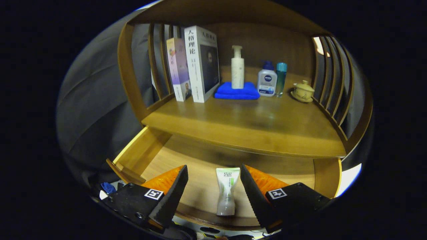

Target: Pull open the drawer, take out the items inside it, and place them on the countertop above the cabinet.

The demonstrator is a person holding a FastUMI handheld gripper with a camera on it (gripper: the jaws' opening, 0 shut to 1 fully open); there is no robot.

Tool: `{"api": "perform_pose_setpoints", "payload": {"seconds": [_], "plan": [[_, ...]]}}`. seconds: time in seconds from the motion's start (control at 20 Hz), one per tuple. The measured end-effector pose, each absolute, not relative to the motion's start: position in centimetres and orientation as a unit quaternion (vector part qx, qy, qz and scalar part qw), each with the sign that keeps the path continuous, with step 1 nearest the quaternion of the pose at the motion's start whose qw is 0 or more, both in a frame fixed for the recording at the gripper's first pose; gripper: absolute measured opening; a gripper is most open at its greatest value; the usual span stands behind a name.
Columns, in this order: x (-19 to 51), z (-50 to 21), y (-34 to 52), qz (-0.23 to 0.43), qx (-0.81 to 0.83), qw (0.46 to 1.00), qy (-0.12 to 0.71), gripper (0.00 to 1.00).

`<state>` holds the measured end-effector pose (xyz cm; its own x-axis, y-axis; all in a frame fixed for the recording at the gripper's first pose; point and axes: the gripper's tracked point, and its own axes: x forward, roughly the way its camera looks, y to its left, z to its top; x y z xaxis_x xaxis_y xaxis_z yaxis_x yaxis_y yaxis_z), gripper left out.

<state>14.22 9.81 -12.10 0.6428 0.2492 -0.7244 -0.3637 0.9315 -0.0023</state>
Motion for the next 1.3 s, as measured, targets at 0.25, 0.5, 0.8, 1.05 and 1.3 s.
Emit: {"api": "perform_pose_setpoints", "payload": {"seconds": [0.25,0.5,0.8,1.05,1.3], "plan": [[14.1,-16.2,8.9,0.151,-0.093,0.869,0.462,0.98],[14.1,-19.0,7.2,0.129,-0.096,0.84,0.518,0.98],[12.8,-20.7,7.5,0.142,-0.056,0.797,0.584,0.96],[12.4,-22.0,6.7,0.141,-0.093,0.778,0.605,0.75],[13.3,-21.5,6.1,0.144,-0.096,0.801,0.573,0.34]]}}
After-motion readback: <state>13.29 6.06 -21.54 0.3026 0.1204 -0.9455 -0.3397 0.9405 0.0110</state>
